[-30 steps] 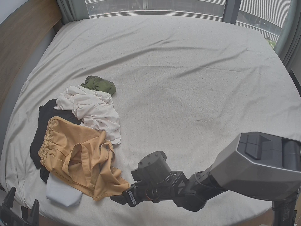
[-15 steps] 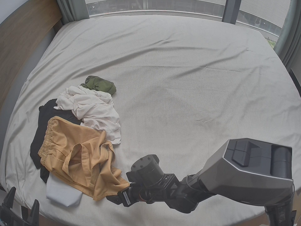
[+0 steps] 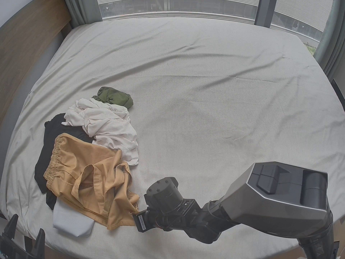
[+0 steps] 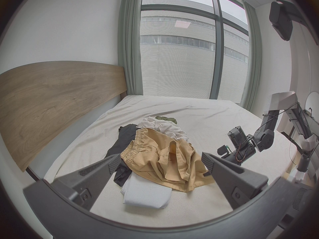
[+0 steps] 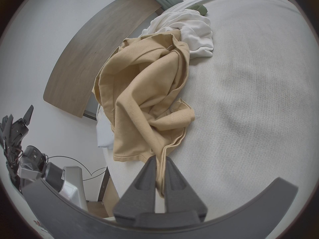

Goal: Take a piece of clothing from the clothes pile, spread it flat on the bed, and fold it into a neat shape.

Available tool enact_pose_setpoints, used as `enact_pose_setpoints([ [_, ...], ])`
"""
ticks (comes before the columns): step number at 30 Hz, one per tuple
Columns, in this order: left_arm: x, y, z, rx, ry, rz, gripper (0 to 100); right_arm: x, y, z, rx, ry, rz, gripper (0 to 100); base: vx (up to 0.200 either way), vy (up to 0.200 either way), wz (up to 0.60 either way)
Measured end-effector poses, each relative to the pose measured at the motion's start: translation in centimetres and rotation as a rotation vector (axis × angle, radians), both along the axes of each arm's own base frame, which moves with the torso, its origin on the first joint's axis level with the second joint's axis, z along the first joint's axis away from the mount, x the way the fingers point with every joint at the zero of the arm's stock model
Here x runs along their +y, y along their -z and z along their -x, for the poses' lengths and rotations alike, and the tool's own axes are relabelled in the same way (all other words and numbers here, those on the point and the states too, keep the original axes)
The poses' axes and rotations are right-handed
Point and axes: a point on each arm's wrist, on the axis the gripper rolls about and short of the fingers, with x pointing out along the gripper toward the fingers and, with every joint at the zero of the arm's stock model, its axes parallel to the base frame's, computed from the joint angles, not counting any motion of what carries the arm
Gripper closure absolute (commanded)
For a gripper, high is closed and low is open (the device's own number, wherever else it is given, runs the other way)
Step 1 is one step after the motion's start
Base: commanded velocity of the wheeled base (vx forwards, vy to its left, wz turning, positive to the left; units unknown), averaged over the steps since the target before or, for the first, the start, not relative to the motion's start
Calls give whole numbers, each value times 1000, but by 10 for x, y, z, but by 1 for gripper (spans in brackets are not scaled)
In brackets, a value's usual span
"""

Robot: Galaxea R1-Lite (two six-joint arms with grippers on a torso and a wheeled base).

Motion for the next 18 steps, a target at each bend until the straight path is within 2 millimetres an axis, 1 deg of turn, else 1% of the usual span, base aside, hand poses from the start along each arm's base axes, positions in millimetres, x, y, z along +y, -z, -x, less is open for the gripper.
enact_pose_setpoints([
  [5,0,0,0,0,0,0,0,-10,3,2,5,31,36,100,0,0,0],
  [8,0,0,0,0,0,0,0,-19,3,3,6,58,61,100,0,0,0],
  [18,0,0,0,0,0,0,0,-55,-19,0,5,127,86,100,0,0,0],
])
